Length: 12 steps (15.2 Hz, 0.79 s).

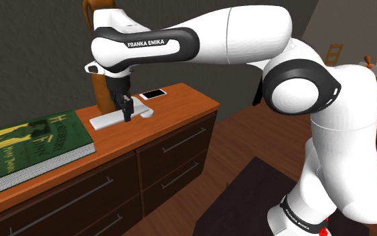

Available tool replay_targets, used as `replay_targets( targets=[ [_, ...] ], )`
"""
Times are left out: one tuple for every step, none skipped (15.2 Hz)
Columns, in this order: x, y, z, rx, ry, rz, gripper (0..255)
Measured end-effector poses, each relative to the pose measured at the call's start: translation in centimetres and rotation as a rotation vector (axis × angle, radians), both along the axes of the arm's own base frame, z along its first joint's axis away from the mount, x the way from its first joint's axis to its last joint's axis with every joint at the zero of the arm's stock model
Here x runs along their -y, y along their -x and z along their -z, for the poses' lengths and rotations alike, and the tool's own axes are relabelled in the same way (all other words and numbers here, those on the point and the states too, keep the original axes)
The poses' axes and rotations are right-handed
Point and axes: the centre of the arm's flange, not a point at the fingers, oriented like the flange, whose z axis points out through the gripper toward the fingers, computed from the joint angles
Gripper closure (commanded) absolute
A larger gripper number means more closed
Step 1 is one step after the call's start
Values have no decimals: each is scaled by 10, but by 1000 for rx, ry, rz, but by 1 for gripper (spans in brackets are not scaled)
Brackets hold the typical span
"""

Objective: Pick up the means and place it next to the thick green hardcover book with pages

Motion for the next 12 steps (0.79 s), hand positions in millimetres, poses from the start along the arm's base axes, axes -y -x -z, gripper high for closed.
replay_targets(
  targets=[
    [-3, 0, 4, 0, 0, 0, 255],
    [-4, 0, 9, 0, 0, 1, 255],
    [-5, 0, 13, 0, 0, 1, 255],
    [-5, 0, 18, 0, 0, 1, 255],
    [-5, 1, 24, 0, 0, 1, 255],
    [-6, 1, 29, 0, 0, 1, 255],
    [-7, 1, 35, 0, 0, 1, 255],
    [-7, 2, 41, 0, 0, 1, 255],
    [-7, 0, 46, 0, 0, 1, 255],
    [-6, 0, 51, 0, 0, 1, 255],
    [-5, 2, 56, 0, 0, 1, 255],
    [-5, 1, 61, 0, 0, 1, 255]
  ],
)
